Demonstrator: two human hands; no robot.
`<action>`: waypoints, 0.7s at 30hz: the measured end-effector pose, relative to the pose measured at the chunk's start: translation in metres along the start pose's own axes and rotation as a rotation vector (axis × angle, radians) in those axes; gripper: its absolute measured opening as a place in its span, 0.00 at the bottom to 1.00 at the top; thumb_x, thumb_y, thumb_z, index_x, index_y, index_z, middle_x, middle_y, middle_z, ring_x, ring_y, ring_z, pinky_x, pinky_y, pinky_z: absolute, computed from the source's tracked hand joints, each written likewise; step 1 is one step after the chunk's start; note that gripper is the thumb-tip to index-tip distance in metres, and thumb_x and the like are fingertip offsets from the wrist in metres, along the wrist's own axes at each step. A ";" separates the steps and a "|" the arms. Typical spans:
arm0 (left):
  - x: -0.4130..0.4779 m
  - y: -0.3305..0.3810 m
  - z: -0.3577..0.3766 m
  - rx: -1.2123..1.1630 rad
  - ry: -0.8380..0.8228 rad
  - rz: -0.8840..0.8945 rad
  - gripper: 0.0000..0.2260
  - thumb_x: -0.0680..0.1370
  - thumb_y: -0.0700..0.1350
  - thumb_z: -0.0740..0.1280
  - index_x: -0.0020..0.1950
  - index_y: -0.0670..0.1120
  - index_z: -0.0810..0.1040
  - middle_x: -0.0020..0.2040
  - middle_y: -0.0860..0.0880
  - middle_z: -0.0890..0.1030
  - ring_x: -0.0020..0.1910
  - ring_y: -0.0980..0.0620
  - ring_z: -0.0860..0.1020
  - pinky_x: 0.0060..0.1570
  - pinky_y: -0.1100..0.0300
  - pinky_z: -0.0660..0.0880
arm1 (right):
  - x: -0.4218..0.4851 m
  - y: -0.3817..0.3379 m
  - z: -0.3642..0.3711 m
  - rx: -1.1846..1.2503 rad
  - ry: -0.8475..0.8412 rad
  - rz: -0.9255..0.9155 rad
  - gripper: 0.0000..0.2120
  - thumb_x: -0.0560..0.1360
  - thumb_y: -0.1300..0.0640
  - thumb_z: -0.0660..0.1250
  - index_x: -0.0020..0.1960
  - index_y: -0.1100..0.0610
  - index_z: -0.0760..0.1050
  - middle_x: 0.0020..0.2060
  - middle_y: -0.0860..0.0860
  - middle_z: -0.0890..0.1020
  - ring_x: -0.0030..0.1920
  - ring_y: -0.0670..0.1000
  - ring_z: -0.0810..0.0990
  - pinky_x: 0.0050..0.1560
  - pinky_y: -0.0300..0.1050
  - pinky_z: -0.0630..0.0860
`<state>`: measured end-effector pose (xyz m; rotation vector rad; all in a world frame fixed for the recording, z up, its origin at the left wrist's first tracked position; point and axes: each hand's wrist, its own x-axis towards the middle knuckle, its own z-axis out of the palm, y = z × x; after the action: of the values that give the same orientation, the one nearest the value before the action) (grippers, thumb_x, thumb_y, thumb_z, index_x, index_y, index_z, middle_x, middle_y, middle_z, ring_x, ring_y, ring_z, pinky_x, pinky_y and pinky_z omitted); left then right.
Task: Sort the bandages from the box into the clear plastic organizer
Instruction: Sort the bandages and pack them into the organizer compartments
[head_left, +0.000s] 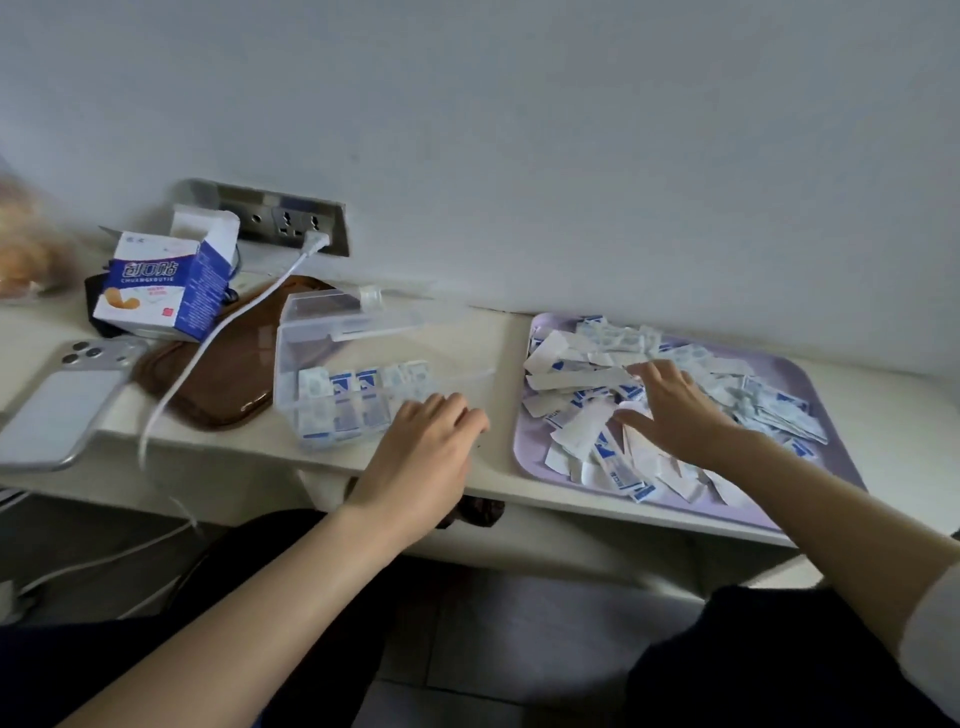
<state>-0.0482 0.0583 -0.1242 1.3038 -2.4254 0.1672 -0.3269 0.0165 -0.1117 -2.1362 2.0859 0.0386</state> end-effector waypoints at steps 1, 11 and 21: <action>0.004 0.006 0.006 -0.015 -0.034 0.005 0.14 0.62 0.34 0.73 0.44 0.46 0.77 0.39 0.49 0.75 0.37 0.46 0.76 0.38 0.55 0.71 | 0.002 0.007 0.001 -0.014 -0.035 -0.005 0.33 0.76 0.44 0.62 0.74 0.56 0.54 0.72 0.58 0.58 0.70 0.61 0.61 0.69 0.54 0.61; 0.092 0.048 0.033 -0.073 -0.244 -0.075 0.13 0.79 0.41 0.58 0.64 0.45 0.70 0.61 0.47 0.72 0.58 0.48 0.71 0.53 0.56 0.71 | 0.010 0.052 0.014 0.076 -0.076 -0.060 0.34 0.75 0.48 0.66 0.75 0.52 0.53 0.71 0.55 0.64 0.68 0.57 0.67 0.66 0.53 0.68; 0.127 0.052 0.075 -0.158 -0.490 -0.266 0.19 0.79 0.49 0.60 0.69 0.47 0.67 0.67 0.46 0.70 0.64 0.44 0.70 0.58 0.51 0.71 | 0.026 0.060 0.017 0.047 0.045 -0.013 0.16 0.79 0.67 0.54 0.62 0.58 0.74 0.55 0.56 0.80 0.48 0.54 0.81 0.44 0.44 0.78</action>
<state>-0.1746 -0.0318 -0.1404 1.7311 -2.5377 -0.4569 -0.3844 -0.0086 -0.1378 -2.1423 2.0750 -0.0601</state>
